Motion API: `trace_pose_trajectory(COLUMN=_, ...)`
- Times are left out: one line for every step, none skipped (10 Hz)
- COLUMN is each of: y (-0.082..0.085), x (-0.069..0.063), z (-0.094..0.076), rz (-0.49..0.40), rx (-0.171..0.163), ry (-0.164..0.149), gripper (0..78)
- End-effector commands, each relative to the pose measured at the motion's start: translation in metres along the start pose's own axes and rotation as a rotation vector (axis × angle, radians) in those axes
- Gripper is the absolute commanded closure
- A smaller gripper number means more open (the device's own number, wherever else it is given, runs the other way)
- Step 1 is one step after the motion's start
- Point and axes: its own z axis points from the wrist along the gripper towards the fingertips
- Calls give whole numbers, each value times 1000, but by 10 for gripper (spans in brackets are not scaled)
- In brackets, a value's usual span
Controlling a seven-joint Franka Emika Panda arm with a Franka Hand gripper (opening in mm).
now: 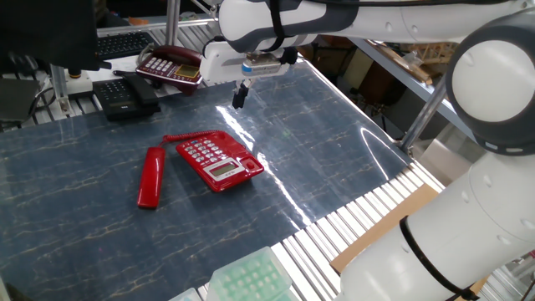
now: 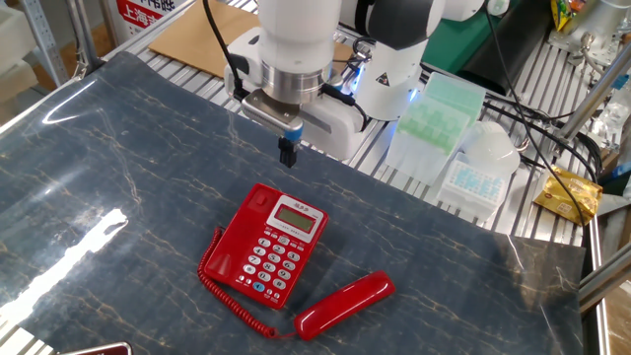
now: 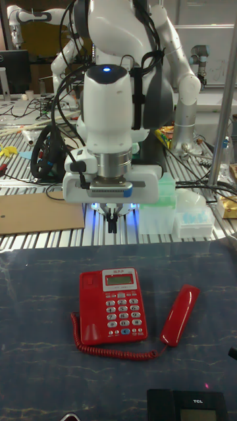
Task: Place the handset of the telephone on the corresponding phone cradle
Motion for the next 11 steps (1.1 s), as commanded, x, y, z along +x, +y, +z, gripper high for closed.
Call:
trace_pose_trajectory(y=0, x=0, z=0, rz=271, rx=-12, ry=16, gripper=776)
trace_pose_trajectory(y=0, x=0, z=0, rz=269, rx=-16, ry=16, gripper=776)
trace_pose_trajectory(y=0, x=0, z=0, rz=271, rx=-29, ry=19, gripper=776)
trace_pose_trajectory(y=0, x=0, z=0, rz=275, rx=-52, ry=24, gripper=776)
trace_pose_trajectory(y=0, x=0, z=0, rz=279, rx=-68, ry=27, gripper=776)
trace_pose_trajectory(y=0, x=0, z=0, rz=278, rx=-71, ry=27, gripper=776)
trace_pose_trajectory(y=0, x=0, z=0, rz=275, rx=-71, ry=24, gripper=776)
trace_pose_trajectory(y=0, x=0, z=0, rz=274, rx=-71, ry=24, gripper=776)
trace_pose_trajectory(y=0, x=0, z=0, rz=272, rx=-72, ry=21, gripper=776)
trace_pose_trajectory(y=0, x=0, z=0, rz=270, rx=-76, ry=15, gripper=776)
trace_pose_trajectory(y=0, x=0, z=0, rz=270, rx=-76, ry=15, gripper=776)
